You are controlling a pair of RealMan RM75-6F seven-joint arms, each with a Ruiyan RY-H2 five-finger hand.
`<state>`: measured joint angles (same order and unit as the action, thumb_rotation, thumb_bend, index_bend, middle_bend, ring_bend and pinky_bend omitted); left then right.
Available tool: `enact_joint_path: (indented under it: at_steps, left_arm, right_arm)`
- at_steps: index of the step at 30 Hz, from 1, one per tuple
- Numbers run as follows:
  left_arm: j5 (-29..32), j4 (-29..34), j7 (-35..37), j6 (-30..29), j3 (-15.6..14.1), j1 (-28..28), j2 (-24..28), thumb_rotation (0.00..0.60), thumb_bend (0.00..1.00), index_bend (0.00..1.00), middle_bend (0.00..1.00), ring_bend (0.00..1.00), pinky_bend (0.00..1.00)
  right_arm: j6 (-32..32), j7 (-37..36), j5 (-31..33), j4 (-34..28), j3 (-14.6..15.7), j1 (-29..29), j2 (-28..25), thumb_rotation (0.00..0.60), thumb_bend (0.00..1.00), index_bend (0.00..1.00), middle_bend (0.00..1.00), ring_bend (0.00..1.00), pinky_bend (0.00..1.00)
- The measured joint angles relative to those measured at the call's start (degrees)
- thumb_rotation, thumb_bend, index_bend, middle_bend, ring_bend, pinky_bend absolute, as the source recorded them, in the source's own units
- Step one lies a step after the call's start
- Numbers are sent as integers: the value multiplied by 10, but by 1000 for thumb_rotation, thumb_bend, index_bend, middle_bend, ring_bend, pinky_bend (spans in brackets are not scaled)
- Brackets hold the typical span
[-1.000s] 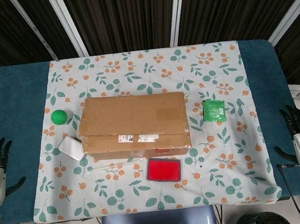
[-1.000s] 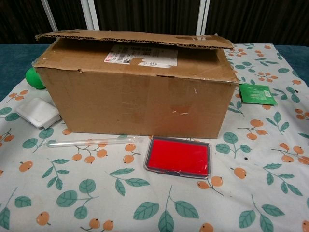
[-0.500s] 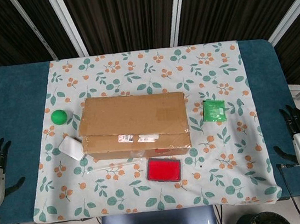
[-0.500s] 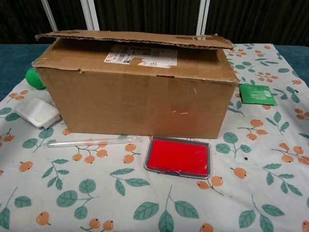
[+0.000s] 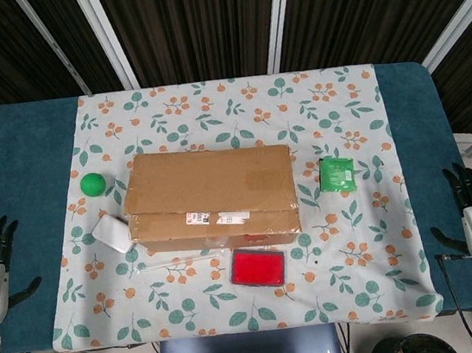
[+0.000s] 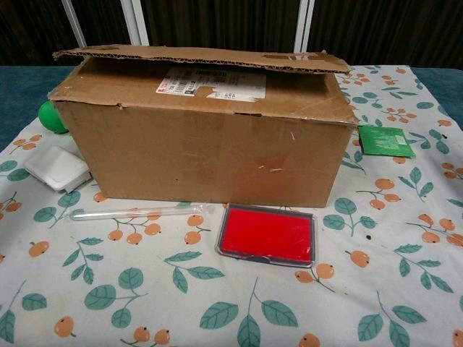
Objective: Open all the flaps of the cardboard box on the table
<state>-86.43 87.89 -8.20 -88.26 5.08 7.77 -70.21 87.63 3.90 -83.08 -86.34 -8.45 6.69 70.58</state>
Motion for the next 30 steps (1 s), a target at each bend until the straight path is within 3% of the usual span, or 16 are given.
enact_joint_path:
  at_steps: [10, 19, 30]
  left_arm:
    - [-11, 87, -30, 2, 18, 20, 18, 600, 132, 0, 0, 0, 0]
    - [31, 199, -138, 101, 67, 103, 34, 600, 181, 0, 0, 0, 0]
    - [124, 237, -249, 187, 119, 206, -5, 600, 207, 0, 0, 0, 0]
  right_arm:
    - [-8, -2, 18, -5, -5, 0, 4, 600, 242, 0, 0, 0, 225]
    - [-14, -9, 38, -11, -13, -1, 3, 600, 242, 0, 0, 0, 225]
    - [-22, -19, 52, -11, -18, -1, 2, 600, 244, 0, 0, 1, 225]
